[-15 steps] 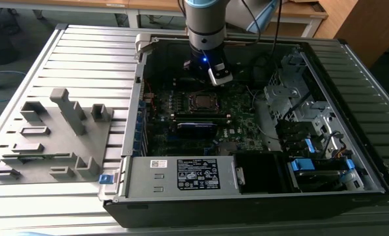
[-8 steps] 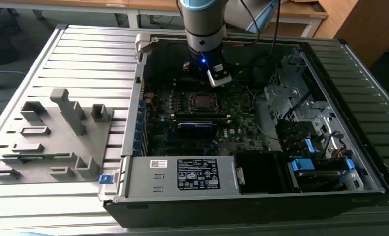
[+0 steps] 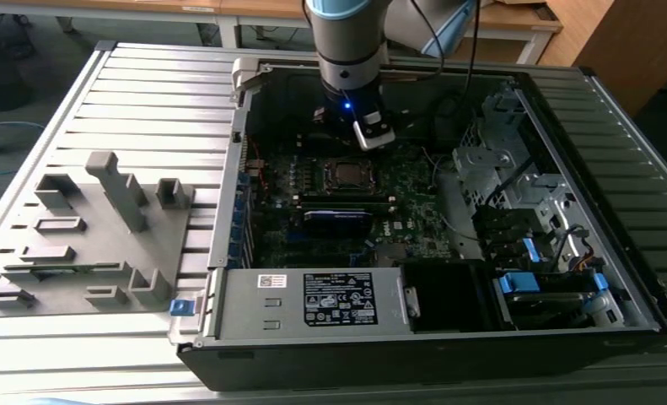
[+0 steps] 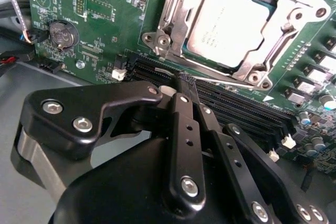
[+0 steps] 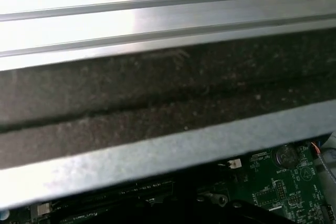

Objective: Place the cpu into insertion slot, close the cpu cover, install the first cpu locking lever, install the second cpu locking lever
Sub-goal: 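Install the first cpu locking lever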

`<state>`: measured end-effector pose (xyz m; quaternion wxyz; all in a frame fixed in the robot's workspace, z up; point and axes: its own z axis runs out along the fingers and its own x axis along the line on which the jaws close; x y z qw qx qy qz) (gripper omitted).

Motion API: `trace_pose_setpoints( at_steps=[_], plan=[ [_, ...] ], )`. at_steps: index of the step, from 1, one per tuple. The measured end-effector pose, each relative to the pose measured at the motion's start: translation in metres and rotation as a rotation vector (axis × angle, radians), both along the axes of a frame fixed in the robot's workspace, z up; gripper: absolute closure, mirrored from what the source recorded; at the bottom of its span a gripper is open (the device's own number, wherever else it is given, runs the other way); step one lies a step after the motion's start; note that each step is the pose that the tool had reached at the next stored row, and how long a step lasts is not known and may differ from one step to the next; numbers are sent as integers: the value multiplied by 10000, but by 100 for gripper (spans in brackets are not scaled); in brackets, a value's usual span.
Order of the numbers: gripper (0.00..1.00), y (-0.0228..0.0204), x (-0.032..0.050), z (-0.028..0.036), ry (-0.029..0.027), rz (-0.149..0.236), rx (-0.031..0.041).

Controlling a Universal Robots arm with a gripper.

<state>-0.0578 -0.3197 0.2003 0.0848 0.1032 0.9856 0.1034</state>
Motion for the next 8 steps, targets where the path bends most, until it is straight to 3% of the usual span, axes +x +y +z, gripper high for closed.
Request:
trace_pose_setpoints(
  at_steps=[8],
  plan=[
    [89, 0, -4, -17, -1, -261, 0]
  ],
)
